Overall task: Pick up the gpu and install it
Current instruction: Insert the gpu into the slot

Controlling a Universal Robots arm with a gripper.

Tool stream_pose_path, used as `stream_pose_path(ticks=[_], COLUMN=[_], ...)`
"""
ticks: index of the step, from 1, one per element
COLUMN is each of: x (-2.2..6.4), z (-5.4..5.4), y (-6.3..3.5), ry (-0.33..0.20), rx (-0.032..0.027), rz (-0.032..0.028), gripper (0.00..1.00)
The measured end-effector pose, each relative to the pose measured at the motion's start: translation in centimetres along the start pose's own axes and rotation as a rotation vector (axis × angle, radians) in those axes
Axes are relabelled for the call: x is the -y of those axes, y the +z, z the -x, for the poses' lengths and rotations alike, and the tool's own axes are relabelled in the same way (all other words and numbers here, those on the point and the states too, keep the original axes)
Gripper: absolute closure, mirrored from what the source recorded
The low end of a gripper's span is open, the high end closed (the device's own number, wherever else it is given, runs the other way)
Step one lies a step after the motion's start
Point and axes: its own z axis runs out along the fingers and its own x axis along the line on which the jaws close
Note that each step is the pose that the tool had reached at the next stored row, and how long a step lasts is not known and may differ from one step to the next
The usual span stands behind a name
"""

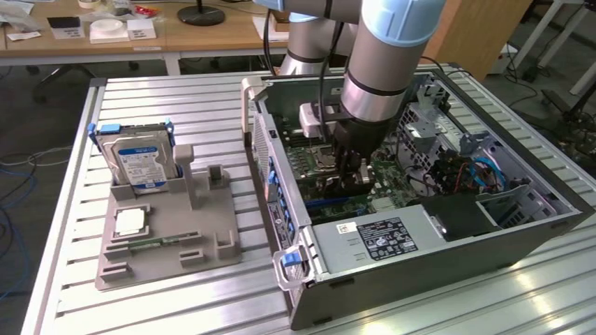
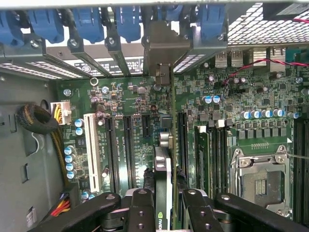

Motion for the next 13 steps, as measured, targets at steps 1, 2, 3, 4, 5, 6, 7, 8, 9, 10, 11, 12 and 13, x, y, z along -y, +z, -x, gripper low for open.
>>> stream_pose_path(ticks=[1, 2, 3, 4, 5, 6, 7, 8, 9, 10, 11, 12, 13], x=[0.04, 0.07, 0.11, 0.12, 0.12, 0.13, 0.14, 0.17, 0.23, 0.30, 0.33, 0.33, 0.33], z=[0.01, 0.01, 0.01, 0.01, 0.01, 0.01, 0.01, 0.01, 0.02, 0.02, 0.02, 0.02, 0.02], y=[0.00, 0.00, 0.00, 0.00, 0.00, 0.00, 0.01, 0.03, 0.05, 0.06, 0.07, 0.07, 0.08], ry=[0.000, 0.000, 0.001, 0.001, 0.001, 0.001, 0.001, 0.000, 0.000, 0.000, 0.000, 0.000, 0.000], rx=[-0.0043, -0.0088, -0.0115, -0.0116, -0.0117, -0.0116, -0.0110, -0.0095, -0.0081, -0.0070, -0.0064, -0.0063, -0.0062], rz=[0.0039, 0.0087, 0.0122, 0.0131, 0.0131, 0.0133, 0.0134, 0.0135, 0.0135, 0.0136, 0.0137, 0.0137, 0.0137], gripper=[0.73, 0.73, 0.73, 0.73, 0.73, 0.73, 0.73, 0.73, 0.73, 0.73, 0.73, 0.73, 0.73])
